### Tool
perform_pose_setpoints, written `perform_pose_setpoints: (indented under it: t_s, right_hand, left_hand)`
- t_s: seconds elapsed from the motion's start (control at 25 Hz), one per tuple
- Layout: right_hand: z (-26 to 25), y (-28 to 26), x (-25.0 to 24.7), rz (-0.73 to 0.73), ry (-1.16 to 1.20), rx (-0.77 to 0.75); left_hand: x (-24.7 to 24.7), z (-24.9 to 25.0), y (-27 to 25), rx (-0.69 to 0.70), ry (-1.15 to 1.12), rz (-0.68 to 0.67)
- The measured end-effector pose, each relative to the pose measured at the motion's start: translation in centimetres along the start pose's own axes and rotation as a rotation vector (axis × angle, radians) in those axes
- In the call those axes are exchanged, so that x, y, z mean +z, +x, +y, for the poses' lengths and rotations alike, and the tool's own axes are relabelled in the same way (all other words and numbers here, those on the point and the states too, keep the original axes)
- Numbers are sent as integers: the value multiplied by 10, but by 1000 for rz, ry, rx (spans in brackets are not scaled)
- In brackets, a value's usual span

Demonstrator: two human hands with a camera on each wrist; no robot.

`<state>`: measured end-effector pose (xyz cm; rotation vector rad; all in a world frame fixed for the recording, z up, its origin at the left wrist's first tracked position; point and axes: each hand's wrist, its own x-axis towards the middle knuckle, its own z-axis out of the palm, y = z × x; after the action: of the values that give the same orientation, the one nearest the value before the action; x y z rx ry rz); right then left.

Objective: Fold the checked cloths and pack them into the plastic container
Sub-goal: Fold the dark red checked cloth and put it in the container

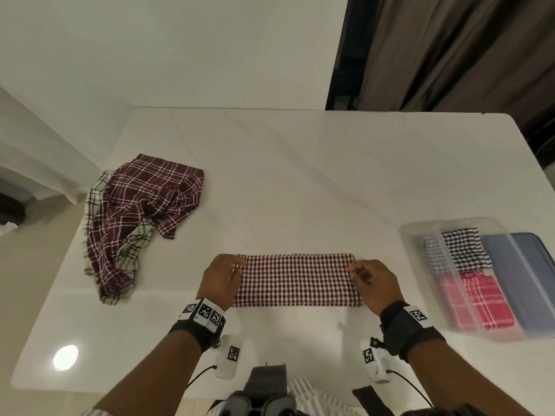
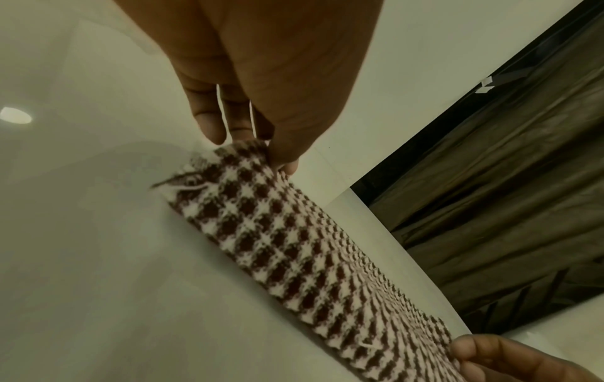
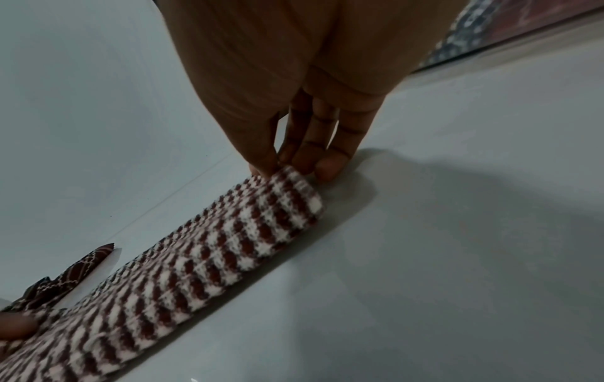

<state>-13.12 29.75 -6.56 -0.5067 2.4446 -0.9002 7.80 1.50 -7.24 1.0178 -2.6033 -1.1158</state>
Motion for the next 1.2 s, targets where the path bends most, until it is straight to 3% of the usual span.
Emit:
perform_pose_setpoints:
  t_s: [0.24, 0.36, 0.44, 0.56, 0.64, 0.72, 0.92, 1.2]
  right_hand:
    - [0, -7, 2, 52, 35, 43]
    - [-12, -12, 6, 101, -184, -126]
    - [-33, -18, 24, -36, -305, -330]
    - [-58, -22, 74, -318, -470, -473]
    - [-59, -23, 99, -381, -582, -486]
    - [-47, -21, 103, -404, -654, -484]
    - [1, -15, 59, -267, -732, -423]
    - [10, -18, 30, -300, -646, -328]
  left_hand:
    - [5, -1, 2, 72, 15, -2]
    - [7, 5, -1, 101, 283, 27]
    - [15, 24, -4, 215, 364, 8]
    - [54, 45, -16, 276, 433, -257]
    - [73, 39, -24, 203, 504, -362]
    - [73, 23, -29, 183, 523, -329]
    - [53, -5, -35, 136, 544, -225]
    - [47, 1, -23, 140, 560, -321]
